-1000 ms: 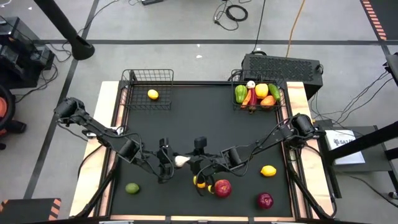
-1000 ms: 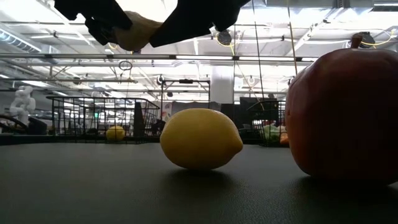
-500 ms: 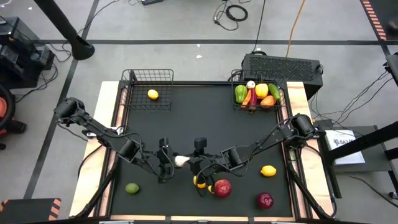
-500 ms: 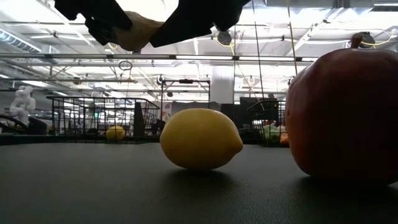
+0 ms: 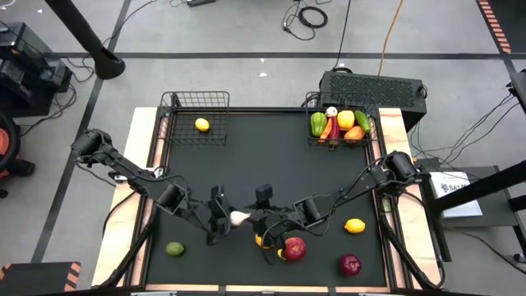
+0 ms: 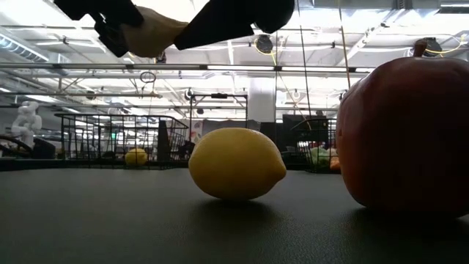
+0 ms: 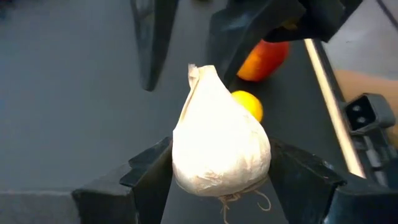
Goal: Sort produce into baskets
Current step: Put the white garlic into the right black wire basket, then put the left yellow lemon into the left black wire basket
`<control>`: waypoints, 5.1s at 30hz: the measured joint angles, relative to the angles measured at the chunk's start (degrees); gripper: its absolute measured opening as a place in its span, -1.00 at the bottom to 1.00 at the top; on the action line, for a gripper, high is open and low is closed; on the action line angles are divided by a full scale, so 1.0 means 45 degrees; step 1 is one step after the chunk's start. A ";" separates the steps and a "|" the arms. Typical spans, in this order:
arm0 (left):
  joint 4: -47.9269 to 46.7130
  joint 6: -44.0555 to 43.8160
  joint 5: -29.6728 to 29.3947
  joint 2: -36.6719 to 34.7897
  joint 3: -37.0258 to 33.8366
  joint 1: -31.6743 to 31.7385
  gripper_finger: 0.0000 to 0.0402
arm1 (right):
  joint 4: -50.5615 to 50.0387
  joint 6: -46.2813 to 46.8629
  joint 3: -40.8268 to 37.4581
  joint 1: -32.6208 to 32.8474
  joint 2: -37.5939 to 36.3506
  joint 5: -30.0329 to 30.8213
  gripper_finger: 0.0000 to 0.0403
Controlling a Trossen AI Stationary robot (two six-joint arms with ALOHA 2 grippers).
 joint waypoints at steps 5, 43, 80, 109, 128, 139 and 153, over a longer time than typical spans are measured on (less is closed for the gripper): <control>0.0000 -0.0088 0.0452 0.0000 0.0000 0.0245 0.24 | 0.0150 -0.0041 -0.0004 0.0000 0.0000 -0.0082 -0.27; -0.0644 -0.0321 0.0261 -0.0308 -0.0005 0.0684 0.53 | -0.0259 -0.0015 -0.0009 0.0000 0.0010 -0.0114 -0.72; -0.4517 -0.1687 -0.3865 -0.3429 -0.0547 -0.1101 0.70 | -1.1676 0.3582 -0.0009 -0.5449 -0.4801 0.5319 -0.72; -0.3242 -0.2084 -0.4558 -0.3429 -0.0753 -0.1871 0.70 | -1.9460 1.1788 -0.0023 -0.9230 -0.6247 0.2336 -0.08; 0.0320 0.0490 -0.4536 -0.1654 -0.0753 -0.1740 0.70 | -1.5872 1.6397 -0.0019 0.0405 -0.7667 0.4261 0.10; 0.5218 0.1914 -0.2276 0.1445 -0.0753 -0.1097 0.70 | -1.4501 1.4080 -0.0019 0.2823 -0.4907 0.4588 0.10; 0.6995 0.1013 0.1148 0.4927 0.0121 -0.0105 0.70 | -1.4464 1.2723 -0.0019 0.3084 -0.4129 0.4639 0.10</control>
